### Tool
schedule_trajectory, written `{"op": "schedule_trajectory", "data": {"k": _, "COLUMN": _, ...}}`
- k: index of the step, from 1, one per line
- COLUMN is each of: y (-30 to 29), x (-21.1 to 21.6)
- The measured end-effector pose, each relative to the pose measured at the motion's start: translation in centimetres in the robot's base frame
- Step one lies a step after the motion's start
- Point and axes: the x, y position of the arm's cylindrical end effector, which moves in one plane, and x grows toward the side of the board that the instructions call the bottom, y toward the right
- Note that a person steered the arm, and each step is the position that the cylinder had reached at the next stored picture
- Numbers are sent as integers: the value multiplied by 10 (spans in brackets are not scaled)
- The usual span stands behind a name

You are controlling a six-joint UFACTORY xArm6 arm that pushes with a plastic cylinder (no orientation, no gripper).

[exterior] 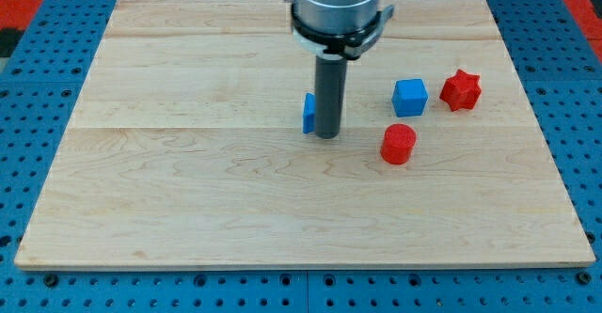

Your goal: Move the blue triangle to the center right

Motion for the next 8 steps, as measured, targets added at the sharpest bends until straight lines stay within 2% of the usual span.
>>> {"op": "schedule_trajectory", "data": {"k": 3, "y": -83, "x": -7}}
{"op": "schedule_trajectory", "data": {"k": 4, "y": -73, "x": -13}}
{"op": "schedule_trajectory", "data": {"k": 6, "y": -7, "x": -14}}
{"op": "schedule_trajectory", "data": {"k": 8, "y": -11, "x": -59}}
